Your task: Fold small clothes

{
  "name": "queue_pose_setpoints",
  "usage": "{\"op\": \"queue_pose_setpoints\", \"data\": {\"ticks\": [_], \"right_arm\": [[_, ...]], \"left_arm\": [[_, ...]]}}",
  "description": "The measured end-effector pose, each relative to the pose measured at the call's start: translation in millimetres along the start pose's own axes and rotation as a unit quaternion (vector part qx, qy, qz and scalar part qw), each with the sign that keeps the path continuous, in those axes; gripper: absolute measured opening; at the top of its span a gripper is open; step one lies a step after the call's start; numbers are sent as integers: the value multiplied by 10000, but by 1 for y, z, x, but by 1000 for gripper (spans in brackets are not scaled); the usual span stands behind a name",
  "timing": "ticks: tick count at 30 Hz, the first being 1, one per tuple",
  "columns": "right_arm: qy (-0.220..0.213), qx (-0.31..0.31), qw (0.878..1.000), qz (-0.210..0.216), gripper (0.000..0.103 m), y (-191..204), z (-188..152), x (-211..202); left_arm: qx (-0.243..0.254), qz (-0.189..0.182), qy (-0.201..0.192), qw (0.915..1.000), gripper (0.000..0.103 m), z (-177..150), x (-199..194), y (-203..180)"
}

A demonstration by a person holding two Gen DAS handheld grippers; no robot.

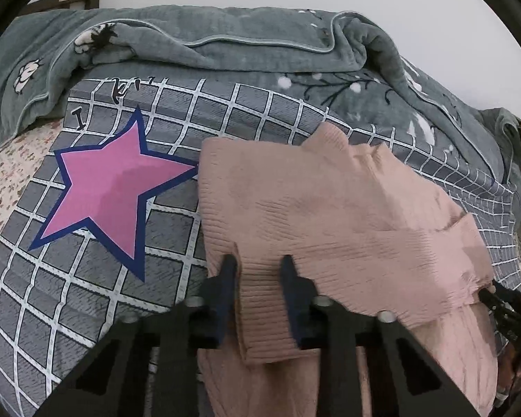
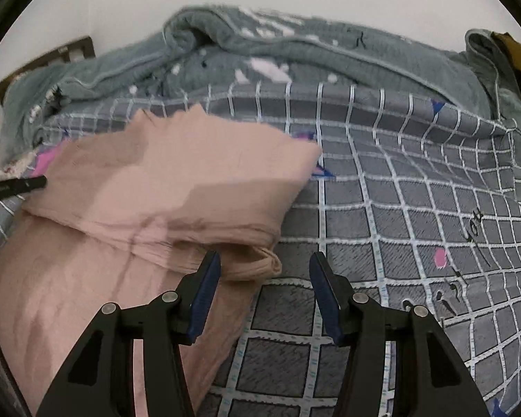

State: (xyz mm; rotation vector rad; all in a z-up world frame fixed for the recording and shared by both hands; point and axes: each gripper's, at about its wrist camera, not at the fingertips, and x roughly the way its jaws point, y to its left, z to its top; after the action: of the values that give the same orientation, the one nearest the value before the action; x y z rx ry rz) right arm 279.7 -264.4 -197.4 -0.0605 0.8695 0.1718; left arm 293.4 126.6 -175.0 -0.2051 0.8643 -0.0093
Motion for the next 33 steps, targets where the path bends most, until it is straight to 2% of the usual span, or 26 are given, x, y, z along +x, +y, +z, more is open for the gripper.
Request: {"op": "queue_pose_setpoints", "data": {"ticks": [2, 4, 5, 6, 7, 11, 14, 16, 18, 21, 25, 27, 28, 30, 32, 33], "right_arm": [[112, 105, 9999, 57, 51, -2, 0, 8], [105, 252, 9994, 217, 43, -6, 3, 10], [100, 304, 9990, 297, 32, -8, 5, 11], [73, 362, 9987, 339, 13, -9, 8, 12], [58, 427, 9985, 352, 11, -11, 11, 13], [-148, 652, 9964, 528, 11, -20, 14, 5], [-61, 416, 9985, 349, 11, -13, 10, 6], [5, 295, 9993, 221, 15, -11, 7, 7], [14, 274, 9995, 185, 22, -12, 6, 4], [-107, 209, 9993, 304, 25, -15, 6, -8], [-543, -68, 9966, 623, 27, -11, 10, -31], [-766, -113, 9945, 711, 41, -6, 16, -37], [-807, -88, 9941, 719, 43, -4, 20, -35], [-736, 22, 9953, 631, 43, -1, 28, -25], [-419, 124, 9985, 345, 41, 0, 33, -5], [-150, 73, 9999, -40, 29, 2, 33, 8]], "left_arm": [[40, 2, -21, 10000, 8, 0, 0, -1], [81, -34, -66, 9999, 6, 2, -1, -2], [84, -9, -173, 9998, 6, 5, -4, -2], [75, -9, -297, 9995, 5, 8, -7, -3], [73, -17, -369, 9993, 5, 12, -9, -3], [48, -114, -673, 9977, 5, 37, -17, -10], [96, -45, -755, 9971, 5, 52, -8, -15], [112, 75, -604, 9981, 6, 51, 4, -16], [129, 288, -266, 9991, 6, 43, 23, -13], [82, 302, 72, 9995, 8, 28, 34, -5], [81, 142, 14, 9999, 9, 22, 23, 0], [97, 174, 8, 9998, 12, 24, 18, 0], [99, 179, 7, 9998, 13, 24, 18, 0], [84, 190, 37, 9998, 16, 22, 20, 0], [79, 295, 98, 9995, 16, 18, 24, 0], [126, 312, 114, 9994, 16, 15, 24, 0]]}}
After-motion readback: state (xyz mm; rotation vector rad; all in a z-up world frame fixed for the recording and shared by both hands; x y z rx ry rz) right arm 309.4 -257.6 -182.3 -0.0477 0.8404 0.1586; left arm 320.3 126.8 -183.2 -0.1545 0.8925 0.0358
